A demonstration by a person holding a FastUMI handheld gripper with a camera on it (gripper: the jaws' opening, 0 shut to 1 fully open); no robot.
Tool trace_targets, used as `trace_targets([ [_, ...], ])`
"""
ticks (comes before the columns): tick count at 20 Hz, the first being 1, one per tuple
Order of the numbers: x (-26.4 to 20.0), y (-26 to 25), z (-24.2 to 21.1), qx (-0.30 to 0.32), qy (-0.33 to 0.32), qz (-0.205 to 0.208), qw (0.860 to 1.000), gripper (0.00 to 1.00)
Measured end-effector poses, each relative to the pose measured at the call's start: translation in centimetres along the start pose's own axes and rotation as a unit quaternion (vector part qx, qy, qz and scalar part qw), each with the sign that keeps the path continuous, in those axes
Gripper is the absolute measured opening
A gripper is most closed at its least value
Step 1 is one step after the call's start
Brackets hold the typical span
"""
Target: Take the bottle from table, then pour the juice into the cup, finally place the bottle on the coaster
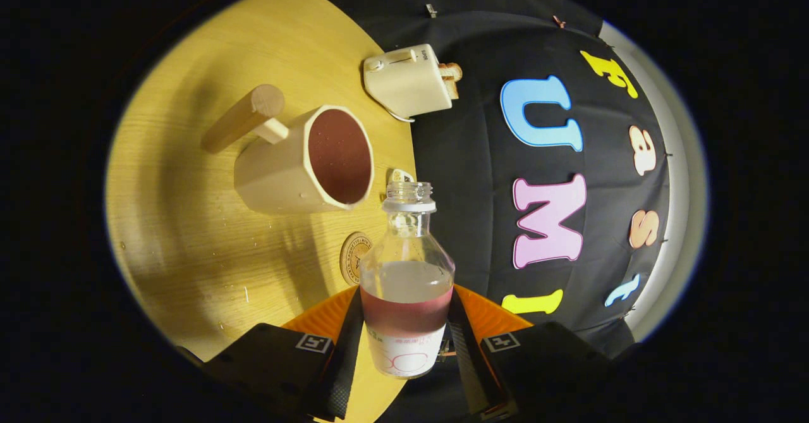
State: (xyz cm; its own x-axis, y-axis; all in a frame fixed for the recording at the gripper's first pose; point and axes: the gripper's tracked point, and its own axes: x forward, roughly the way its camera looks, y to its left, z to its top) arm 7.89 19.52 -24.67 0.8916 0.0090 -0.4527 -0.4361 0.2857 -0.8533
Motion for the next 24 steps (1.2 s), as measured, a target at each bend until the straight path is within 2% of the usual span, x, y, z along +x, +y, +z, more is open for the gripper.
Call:
trace_targets([
  [14, 1.1, -0.3, 0.1, -0.082, 0.008, 0.008, 0.997, 0.72],
  [24, 1.0, -0.5, 0.8, -0.138, -0.007, -0.001, 0.990, 0.72],
])
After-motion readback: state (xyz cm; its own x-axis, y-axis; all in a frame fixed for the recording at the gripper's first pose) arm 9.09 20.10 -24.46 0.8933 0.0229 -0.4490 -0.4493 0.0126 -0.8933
